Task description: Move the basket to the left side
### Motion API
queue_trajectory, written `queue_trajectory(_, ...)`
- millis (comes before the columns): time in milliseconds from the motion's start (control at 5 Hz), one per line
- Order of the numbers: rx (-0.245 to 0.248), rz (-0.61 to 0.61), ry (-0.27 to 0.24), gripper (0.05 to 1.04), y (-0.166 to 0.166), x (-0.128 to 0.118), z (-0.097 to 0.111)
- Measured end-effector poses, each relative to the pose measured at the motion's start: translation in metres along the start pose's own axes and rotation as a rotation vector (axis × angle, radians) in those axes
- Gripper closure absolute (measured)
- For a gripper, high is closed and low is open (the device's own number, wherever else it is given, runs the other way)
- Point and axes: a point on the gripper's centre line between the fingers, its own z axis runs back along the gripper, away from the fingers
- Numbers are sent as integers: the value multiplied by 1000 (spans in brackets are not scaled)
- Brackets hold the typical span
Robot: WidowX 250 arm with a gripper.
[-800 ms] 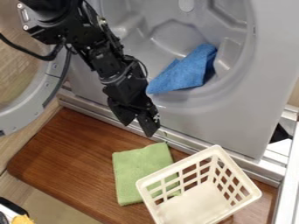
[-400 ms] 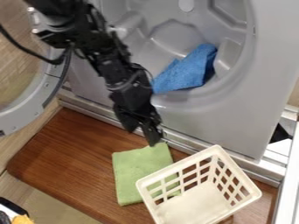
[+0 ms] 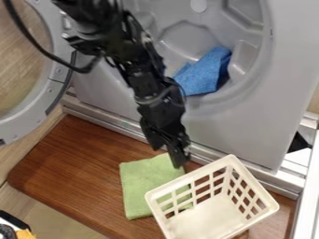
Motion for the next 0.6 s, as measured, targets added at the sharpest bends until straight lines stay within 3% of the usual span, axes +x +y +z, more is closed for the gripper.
queue_trajectory(200,-6,-65,24,83,-7,0,-22)
queue_trajectory(600,-42,-75,17,124,-13,3,-51)
